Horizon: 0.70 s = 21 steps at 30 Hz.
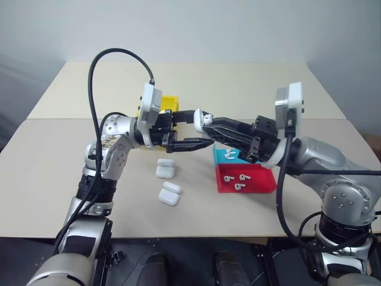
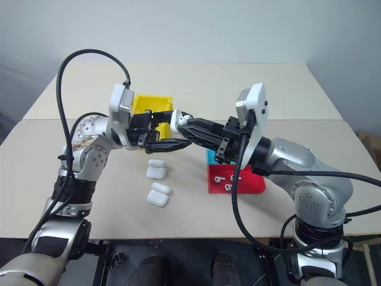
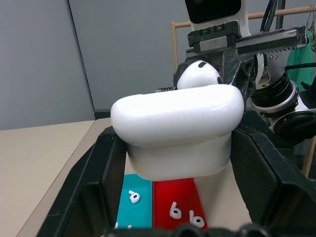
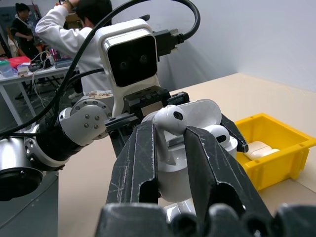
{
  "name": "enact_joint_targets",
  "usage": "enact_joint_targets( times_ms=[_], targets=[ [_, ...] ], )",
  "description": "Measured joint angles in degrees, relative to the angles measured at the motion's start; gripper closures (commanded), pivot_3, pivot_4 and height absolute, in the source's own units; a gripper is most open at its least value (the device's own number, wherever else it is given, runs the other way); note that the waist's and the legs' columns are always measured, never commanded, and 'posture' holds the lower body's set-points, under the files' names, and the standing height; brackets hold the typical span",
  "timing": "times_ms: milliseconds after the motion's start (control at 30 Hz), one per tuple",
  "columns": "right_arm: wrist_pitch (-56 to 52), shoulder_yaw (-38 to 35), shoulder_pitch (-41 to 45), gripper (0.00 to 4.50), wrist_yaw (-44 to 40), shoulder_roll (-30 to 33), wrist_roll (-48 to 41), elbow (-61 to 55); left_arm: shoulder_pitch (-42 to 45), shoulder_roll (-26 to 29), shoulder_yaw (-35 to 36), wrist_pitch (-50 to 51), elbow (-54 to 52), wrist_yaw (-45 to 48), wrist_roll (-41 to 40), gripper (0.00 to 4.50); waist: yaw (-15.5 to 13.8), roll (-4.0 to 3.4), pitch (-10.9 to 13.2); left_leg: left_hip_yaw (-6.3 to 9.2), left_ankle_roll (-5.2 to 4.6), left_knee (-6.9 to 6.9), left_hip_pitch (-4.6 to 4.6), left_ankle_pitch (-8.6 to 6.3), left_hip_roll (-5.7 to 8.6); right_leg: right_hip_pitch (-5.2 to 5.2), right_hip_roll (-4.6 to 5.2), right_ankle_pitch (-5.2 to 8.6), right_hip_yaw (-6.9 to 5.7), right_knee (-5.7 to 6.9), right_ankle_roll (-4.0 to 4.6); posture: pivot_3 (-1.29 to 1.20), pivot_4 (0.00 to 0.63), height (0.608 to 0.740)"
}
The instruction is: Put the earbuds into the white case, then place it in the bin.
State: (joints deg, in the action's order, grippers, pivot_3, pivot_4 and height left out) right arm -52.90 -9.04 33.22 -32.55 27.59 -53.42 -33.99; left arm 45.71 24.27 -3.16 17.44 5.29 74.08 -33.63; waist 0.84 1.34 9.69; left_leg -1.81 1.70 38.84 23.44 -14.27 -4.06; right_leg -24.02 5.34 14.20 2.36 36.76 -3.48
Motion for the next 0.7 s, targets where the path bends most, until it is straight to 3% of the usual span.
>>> enact_joint_targets(
  times_ms=[33,300,567,700],
  targets=[
    [0.3,0.2,0.0,3.16,0.0,0.2,0.2,0.1,0.0,0.0,0.0,0.0,0.0,-0.1,0.0,1.64,0.0,0.0,0.0,0.0,0.0,0.0,0.0,0.0,0.0,0.0,0.0,0.0,0.0,0.0,0.0,0.0,0.15,0.74],
    [0.7,1.3,-0.7,0.51,-0.1,2.9,-1.1,-0.7,-0.5,0.1,0.2,0.0,0.0,-0.9,0.0,1.64,0.0,0.0,0.0,0.0,0.0,0.0,0.01,0.0,0.0,0.0,0.0,0.0,0.0,-0.02,0.0,0.0,0.15,0.74],
    [0.5,-1.2,-2.4,0.51,0.1,8.2,-6.7,-2.1,-0.4,-0.1,0.8,-0.3,0.1,-0.7,0.0,1.64,-0.1,0.01,0.0,0.01,-0.01,0.0,0.01,0.0,0.0,0.0,0.0,0.0,0.0,-0.04,0.0,0.0,0.15,0.74],
    [0.5,-3.2,-2.3,1.38,-1.1,12.4,-9.4,-2.1,-0.1,-0.3,0.9,-1.0,0.7,-0.4,0.1,1.64,-0.1,0.01,0.0,0.01,-0.01,0.01,0.0,0.0,0.0,0.02,0.0,0.0,0.0,-0.06,0.0,0.0,0.15,0.74]
  ],
)
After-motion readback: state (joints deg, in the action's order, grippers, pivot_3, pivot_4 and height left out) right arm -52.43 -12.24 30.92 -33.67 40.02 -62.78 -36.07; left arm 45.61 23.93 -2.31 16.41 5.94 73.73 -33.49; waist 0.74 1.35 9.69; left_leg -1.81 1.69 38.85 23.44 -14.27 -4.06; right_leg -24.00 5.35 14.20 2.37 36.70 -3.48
